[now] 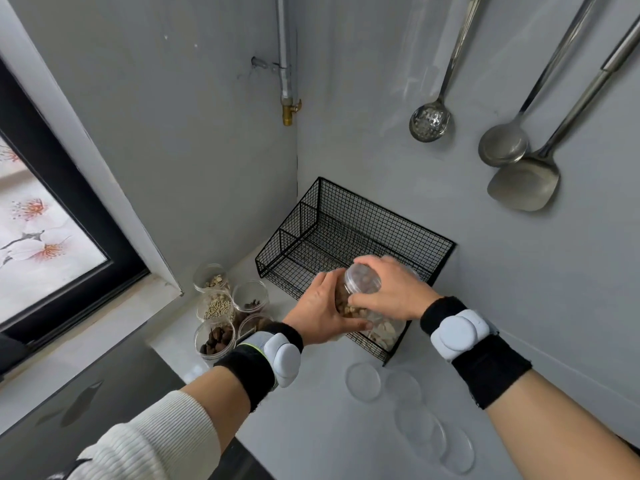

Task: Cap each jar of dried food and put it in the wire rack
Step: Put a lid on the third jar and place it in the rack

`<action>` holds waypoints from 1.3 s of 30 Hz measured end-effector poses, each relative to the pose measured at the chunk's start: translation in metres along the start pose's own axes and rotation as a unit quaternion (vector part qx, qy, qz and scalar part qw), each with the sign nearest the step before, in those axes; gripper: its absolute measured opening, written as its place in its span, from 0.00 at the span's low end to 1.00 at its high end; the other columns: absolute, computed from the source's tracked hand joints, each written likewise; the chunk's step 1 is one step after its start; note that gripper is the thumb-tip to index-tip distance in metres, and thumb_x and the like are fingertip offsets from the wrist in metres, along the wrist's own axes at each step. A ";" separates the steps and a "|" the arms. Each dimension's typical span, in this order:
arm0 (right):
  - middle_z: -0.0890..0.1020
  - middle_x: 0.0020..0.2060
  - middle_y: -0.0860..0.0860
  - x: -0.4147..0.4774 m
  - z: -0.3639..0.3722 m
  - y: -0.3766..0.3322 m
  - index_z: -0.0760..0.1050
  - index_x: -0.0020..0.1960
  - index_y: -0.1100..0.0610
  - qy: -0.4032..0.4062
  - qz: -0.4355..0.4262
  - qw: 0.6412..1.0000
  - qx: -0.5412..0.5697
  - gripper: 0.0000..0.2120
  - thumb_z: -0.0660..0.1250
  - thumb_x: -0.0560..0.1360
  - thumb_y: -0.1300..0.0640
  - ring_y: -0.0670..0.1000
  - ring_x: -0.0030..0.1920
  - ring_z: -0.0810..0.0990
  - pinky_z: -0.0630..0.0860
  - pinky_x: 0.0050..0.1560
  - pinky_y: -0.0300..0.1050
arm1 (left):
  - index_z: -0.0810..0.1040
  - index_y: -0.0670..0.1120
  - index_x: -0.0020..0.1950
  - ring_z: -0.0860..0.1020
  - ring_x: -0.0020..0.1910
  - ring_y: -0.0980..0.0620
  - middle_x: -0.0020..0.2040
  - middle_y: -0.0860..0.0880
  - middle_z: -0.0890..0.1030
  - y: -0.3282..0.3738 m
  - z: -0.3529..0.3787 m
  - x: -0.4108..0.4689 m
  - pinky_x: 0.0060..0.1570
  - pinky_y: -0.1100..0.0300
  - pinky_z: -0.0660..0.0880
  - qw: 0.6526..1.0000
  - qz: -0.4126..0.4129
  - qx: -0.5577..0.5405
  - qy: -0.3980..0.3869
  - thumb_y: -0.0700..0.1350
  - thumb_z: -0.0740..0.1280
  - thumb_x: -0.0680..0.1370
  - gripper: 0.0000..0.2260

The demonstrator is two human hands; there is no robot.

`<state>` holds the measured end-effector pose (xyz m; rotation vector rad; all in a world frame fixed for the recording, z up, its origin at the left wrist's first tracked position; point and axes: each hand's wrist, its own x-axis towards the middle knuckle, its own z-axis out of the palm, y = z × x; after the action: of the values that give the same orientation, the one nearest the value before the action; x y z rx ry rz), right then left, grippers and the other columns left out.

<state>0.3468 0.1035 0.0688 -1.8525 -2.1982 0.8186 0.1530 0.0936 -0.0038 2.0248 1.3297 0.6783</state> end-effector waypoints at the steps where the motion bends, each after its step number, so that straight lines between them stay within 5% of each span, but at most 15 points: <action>1: 0.71 0.66 0.50 0.006 -0.006 0.001 0.65 0.79 0.44 0.021 -0.003 1.000 -0.012 0.42 0.78 0.70 0.40 0.51 0.62 0.76 0.74 0.62 0.47 | 0.62 0.53 0.78 0.69 0.61 0.60 0.63 0.55 0.71 0.001 -0.001 0.008 0.65 0.63 0.70 1.000 -0.002 0.003 -0.009 0.72 0.77 0.63 0.50; 9: 0.74 0.60 0.54 0.059 -0.035 0.024 0.65 0.66 0.49 0.152 0.001 0.985 -0.082 0.35 0.80 0.68 0.43 0.57 0.58 0.78 0.78 0.54 0.53 | 0.51 0.47 0.84 0.68 0.72 0.48 0.76 0.46 0.65 0.000 -0.002 0.060 0.71 0.52 0.71 0.998 -0.043 0.042 -0.034 0.67 0.74 0.72 0.52; 22: 0.77 0.57 0.57 0.116 -0.009 0.047 0.70 0.64 0.54 0.125 0.060 0.983 -0.118 0.31 0.78 0.71 0.40 0.58 0.54 0.80 0.81 0.52 0.56 | 0.53 0.48 0.84 0.68 0.75 0.44 0.76 0.44 0.66 -0.033 0.025 0.085 0.69 0.52 0.69 0.991 -0.101 0.052 -0.070 0.64 0.71 0.77 0.44; 26: 0.77 0.56 0.58 0.115 0.013 0.053 0.71 0.65 0.55 0.130 0.082 0.982 -0.113 0.31 0.76 0.73 0.37 0.58 0.51 0.81 0.81 0.47 0.52 | 0.55 0.49 0.83 0.69 0.71 0.46 0.73 0.45 0.68 -0.042 0.033 0.086 0.69 0.52 0.70 0.991 -0.102 0.055 -0.073 0.64 0.71 0.77 0.43; 32: 0.73 0.57 0.57 0.107 0.038 0.055 0.73 0.66 0.56 0.144 0.076 0.971 -0.174 0.26 0.70 0.79 0.37 0.53 0.42 0.78 0.72 0.33 0.45 | 0.53 0.49 0.84 0.61 0.79 0.45 0.78 0.46 0.65 -0.050 0.039 0.086 0.73 0.49 0.64 0.987 -0.116 0.059 -0.095 0.66 0.69 0.77 0.43; 36: 0.78 0.59 0.56 0.105 0.047 0.060 0.77 0.66 0.56 0.124 0.062 0.960 -0.241 0.25 0.67 0.80 0.38 0.57 0.55 0.81 0.78 0.55 0.53 | 0.54 0.48 0.84 0.63 0.78 0.46 0.77 0.46 0.67 -0.049 0.040 0.083 0.72 0.53 0.64 0.988 -0.108 0.064 -0.085 0.65 0.69 0.77 0.43; 39: 0.81 0.57 0.56 0.104 0.045 0.060 0.79 0.65 0.57 0.129 0.057 0.957 -0.253 0.24 0.67 0.80 0.39 0.58 0.57 0.81 0.75 0.60 0.55 | 0.55 0.48 0.84 0.63 0.78 0.45 0.78 0.46 0.67 -0.048 0.037 0.077 0.72 0.54 0.64 0.989 -0.107 0.059 -0.083 0.64 0.69 0.78 0.42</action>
<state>0.3549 0.1937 -0.0221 -2.1667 -2.2863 0.0028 0.1776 0.1720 -0.0581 1.9451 1.4888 0.3331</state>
